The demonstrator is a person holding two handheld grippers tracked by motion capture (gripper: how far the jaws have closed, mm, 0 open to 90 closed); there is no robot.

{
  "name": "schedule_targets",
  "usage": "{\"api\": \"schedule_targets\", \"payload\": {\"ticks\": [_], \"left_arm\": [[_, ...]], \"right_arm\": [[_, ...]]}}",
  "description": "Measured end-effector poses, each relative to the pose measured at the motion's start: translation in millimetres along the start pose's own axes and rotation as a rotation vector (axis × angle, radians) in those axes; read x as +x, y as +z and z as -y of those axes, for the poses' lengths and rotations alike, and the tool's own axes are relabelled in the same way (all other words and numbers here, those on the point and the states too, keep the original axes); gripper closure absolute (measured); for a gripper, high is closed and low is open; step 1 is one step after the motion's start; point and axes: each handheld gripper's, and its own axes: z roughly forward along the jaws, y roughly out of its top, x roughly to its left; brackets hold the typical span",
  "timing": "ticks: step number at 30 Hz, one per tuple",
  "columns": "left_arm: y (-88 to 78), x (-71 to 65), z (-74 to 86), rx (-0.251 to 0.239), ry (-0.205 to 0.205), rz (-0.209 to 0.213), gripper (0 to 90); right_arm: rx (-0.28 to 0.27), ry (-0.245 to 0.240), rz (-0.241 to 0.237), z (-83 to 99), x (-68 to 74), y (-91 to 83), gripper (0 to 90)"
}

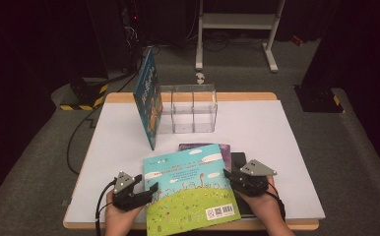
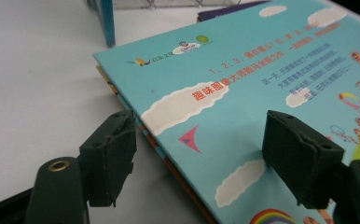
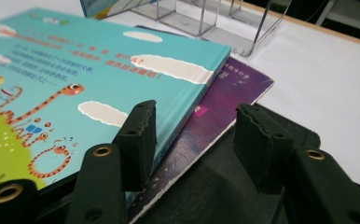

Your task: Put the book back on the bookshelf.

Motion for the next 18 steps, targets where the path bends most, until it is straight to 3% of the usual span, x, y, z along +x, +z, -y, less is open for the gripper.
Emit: {"api": "schedule_targets", "payload": {"ticks": [8,9,18], "left_arm": [[0.5,1.6,0.6,0.019,-0.041,0.031,24.8],[1.6,0.8,1.1,0.014,-0.066,0.039,24.3],[2.9,-0.1,1.1,0.033,-0.064,0.027,23.8]], "right_arm": [[0.010,-0.005,-0.002,-0.4,0.3,0.3,49.6],[0.010,-0.004,-0.003,-0.4,0.2,0.3,49.7],[0.003,-0.014,0.010,-0.2,1.9,-0.4,49.8]]}}
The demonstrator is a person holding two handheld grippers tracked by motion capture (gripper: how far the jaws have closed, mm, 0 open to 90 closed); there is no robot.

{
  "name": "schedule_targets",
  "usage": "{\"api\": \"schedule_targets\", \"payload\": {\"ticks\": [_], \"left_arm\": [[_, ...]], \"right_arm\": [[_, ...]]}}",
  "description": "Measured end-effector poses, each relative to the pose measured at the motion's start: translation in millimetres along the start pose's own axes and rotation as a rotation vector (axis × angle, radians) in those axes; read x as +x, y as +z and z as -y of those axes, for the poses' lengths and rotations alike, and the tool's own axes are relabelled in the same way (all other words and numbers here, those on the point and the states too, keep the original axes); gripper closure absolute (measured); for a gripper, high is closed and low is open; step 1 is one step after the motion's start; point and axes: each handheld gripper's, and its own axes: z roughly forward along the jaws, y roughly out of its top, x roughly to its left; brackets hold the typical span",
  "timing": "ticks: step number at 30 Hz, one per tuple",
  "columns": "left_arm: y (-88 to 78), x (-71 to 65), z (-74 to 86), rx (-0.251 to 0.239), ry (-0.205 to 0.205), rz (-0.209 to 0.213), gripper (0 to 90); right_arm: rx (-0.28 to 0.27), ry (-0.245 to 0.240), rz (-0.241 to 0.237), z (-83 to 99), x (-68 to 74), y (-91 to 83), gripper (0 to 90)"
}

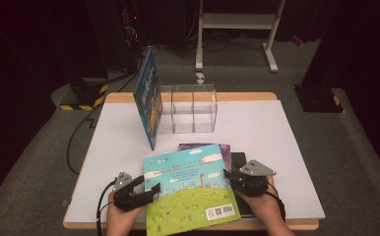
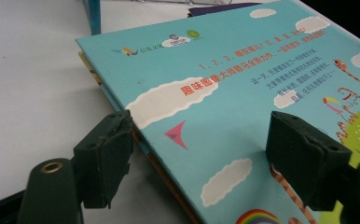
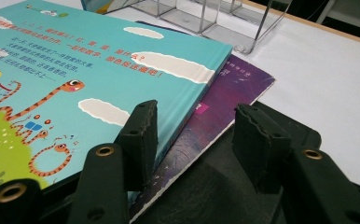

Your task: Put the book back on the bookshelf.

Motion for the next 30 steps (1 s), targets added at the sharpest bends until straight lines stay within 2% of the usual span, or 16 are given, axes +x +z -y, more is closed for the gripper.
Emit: {"api": "schedule_targets", "payload": {"ticks": [4,7,10,12,19,21,24,30], "left_arm": [[3.2,0.1,0.1,0.007,-0.011,0.002,24.6],[5.0,-0.5,0.1,0.015,0.000,0.001,25.3],[6.6,-3.4,-0.4,0.003,-0.008,0.008,26.0],[7.1,-4.4,-0.8,0.008,0.006,0.013,26.3],[13.2,-12.5,-1.4,0.000,0.010,0.036,26.6],[16.7,-16.3,-1.4,0.009,0.029,0.051,26.8],[21.1,-20.7,-1.2,0.008,0.030,0.064,26.8],[30.6,-29.2,-1.0,0.020,0.062,0.091,26.9]], "right_arm": [[0.000,-0.004,0.010,0.0,0.9,-1.5,49.8],[-0.002,-0.009,0.018,0.0,1.4,-3.6,49.8],[0.001,-0.009,0.028,1.3,0.9,-5.8,49.8],[0.001,-0.008,0.032,2.3,0.0,-6.9,49.8],[0.005,0.002,0.053,6.9,-3.6,-13.1,49.7],[0.005,0.010,0.071,10.4,-6.0,-17.8,49.7],[0.007,0.019,0.083,13.5,-8.3,-22.3,49.8],[0.009,0.038,0.111,20.8,-12.8,-32.4,49.7]]}}
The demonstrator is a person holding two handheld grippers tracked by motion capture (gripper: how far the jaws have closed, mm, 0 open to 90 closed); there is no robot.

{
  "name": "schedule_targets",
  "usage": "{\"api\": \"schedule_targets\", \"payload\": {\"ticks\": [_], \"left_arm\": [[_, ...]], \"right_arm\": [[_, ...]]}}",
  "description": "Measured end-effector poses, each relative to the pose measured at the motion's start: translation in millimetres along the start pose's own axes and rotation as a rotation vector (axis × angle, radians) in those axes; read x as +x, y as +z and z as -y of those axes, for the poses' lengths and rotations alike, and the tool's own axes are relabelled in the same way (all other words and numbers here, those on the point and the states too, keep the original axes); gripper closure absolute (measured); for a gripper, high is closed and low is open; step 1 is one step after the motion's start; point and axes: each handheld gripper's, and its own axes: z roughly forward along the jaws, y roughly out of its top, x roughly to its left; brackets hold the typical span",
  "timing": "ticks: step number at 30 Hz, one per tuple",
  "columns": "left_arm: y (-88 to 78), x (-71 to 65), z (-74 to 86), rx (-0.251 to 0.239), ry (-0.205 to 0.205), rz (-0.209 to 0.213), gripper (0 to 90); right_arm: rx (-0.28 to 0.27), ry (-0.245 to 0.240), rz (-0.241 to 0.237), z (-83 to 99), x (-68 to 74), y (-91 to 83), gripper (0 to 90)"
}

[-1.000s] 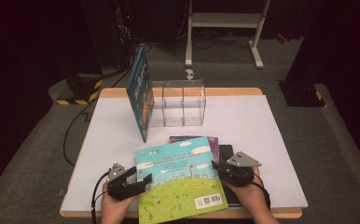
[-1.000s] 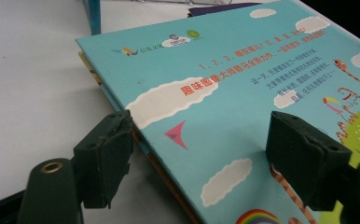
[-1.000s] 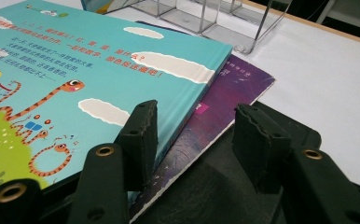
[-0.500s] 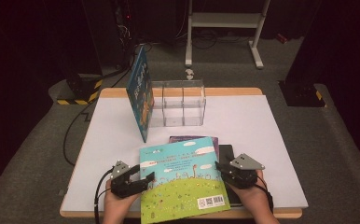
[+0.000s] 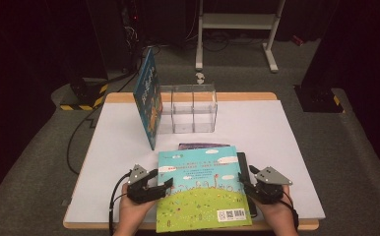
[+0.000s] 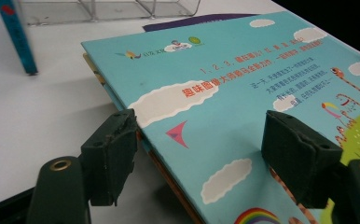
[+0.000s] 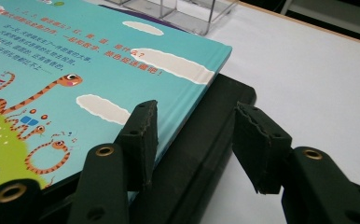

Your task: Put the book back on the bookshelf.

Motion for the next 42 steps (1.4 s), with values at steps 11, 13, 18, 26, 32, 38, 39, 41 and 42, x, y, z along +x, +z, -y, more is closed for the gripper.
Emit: {"api": "schedule_targets", "payload": {"ticks": [11,13,18,26,32,38,39,41,42], "left_arm": [[15.1,-8.9,-0.5,0.005,-0.009,0.048,26.9],[16.5,-9.8,-0.3,0.007,-0.003,0.051,26.9],[17.4,-9.2,0.0,-0.006,0.005,0.069,27.1],[8.3,-4.4,4.1,0.020,-0.029,0.076,20.8],[7.2,-6.3,11.0,0.063,-0.049,0.113,18.9],[7.5,-10.0,12.5,0.073,-0.030,0.103,16.1],[7.6,-11.4,12.0,0.065,-0.027,0.102,16.2],[7.7,-11.8,11.6,0.067,-0.023,0.101,16.2],[8.2,-12.0,11.1,0.068,-0.018,0.100,16.5]], "right_arm": [[0.008,0.031,0.045,11.3,-6.9,-14.8,49.7],[0.009,0.035,0.050,12.4,-7.5,-16.3,49.7],[0.012,0.046,0.054,14.2,-8.7,-18.4,49.8],[0.018,0.068,0.031,11.5,-12.6,-16.8,49.8],[0.004,0.109,0.017,7.4,-14.5,-14.6,43.5],[0.021,0.177,-0.128,4.7,-8.0,-6.9,30.4],[0.027,0.186,-0.139,5.4,-7.2,-5.9,29.4],[0.036,0.205,-0.154,7.0,-7.9,-5.0,27.6],[0.047,0.234,-0.176,9.2,-9.8,-4.6,25.7]]}}
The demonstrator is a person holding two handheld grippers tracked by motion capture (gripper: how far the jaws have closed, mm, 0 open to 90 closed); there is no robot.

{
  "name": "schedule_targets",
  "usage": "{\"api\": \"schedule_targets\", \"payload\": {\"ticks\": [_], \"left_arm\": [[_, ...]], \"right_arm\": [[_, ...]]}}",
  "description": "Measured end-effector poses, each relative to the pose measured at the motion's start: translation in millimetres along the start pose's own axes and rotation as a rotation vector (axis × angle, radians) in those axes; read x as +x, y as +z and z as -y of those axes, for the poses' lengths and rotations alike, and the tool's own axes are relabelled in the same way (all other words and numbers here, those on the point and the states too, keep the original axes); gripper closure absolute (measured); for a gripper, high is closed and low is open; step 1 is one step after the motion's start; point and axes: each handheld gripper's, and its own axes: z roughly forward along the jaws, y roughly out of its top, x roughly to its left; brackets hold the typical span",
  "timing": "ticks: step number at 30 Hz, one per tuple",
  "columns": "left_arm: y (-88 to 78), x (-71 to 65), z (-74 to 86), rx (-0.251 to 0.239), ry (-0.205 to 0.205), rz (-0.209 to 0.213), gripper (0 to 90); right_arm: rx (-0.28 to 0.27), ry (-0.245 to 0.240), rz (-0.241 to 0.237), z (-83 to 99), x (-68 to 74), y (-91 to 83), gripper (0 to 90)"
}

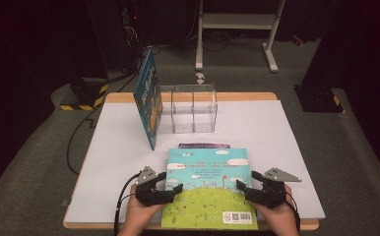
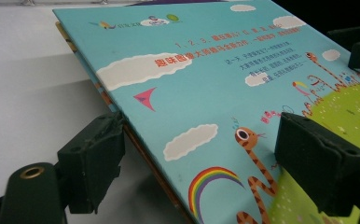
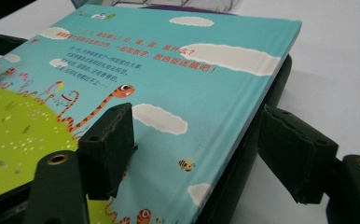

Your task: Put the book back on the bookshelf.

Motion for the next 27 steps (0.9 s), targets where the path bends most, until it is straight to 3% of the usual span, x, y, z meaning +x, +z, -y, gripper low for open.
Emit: {"api": "schedule_targets", "payload": {"ticks": [4,7,12,20,27], "left_arm": [[1.9,-1.9,-0.8,-0.010,0.000,-0.003,17.3],[2.8,-2.8,-1.9,-0.010,0.005,-0.006,17.5],[6.0,-4.5,-3.3,-0.014,0.010,-0.015,18.4],[11.2,-5.8,-5.4,-0.014,0.014,-0.019,18.9],[11.4,-6.0,-4.4,-0.029,0.007,-0.017,19.3]], "right_arm": [[0.018,0.013,-0.041,1.6,-1.0,1.0,21.8],[0.023,0.011,-0.039,2.3,0.6,2.9,19.1],[0.035,0.059,-0.059,2.6,-4.6,5.9,17.0],[0.053,0.044,-0.018,-2.9,-3.7,6.7,17.4],[0.056,0.106,-0.044,-1.2,-9.6,7.5,18.4]]}}
